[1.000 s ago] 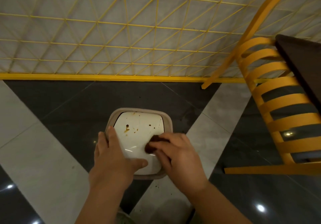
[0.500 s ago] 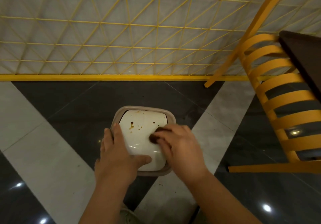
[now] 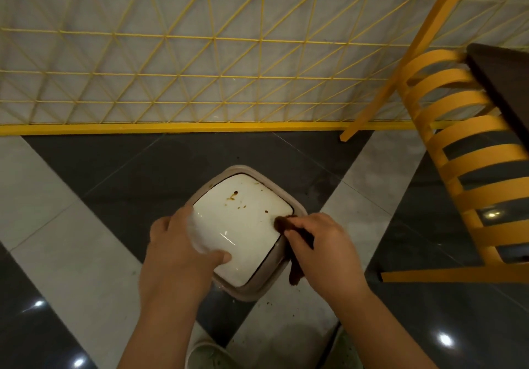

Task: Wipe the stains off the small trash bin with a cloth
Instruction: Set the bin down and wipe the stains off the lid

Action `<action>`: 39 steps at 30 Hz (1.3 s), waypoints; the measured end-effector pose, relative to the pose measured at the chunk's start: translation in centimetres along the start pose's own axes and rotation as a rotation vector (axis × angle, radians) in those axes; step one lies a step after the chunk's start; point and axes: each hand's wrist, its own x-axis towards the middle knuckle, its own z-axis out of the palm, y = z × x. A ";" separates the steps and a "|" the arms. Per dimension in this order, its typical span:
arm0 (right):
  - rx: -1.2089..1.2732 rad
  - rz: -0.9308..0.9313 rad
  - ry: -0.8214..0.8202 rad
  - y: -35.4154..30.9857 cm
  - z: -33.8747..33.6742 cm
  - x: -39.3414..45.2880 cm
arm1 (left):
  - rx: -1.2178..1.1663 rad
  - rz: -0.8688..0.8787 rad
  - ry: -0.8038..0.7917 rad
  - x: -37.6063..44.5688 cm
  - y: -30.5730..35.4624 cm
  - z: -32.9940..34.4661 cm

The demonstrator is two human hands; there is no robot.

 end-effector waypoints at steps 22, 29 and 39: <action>-0.038 -0.188 0.098 -2.7 2.1 -3.5 | 0.038 0.071 -0.175 -0.3 1.6 0.1; -0.040 -0.067 0.109 -1.5 2.3 0.4 | 0.024 0.080 -0.181 -0.6 1.6 0.2; -0.024 -0.022 0.081 0.2 2.2 -3.2 | 0.026 0.070 -0.125 -0.9 1.2 -0.6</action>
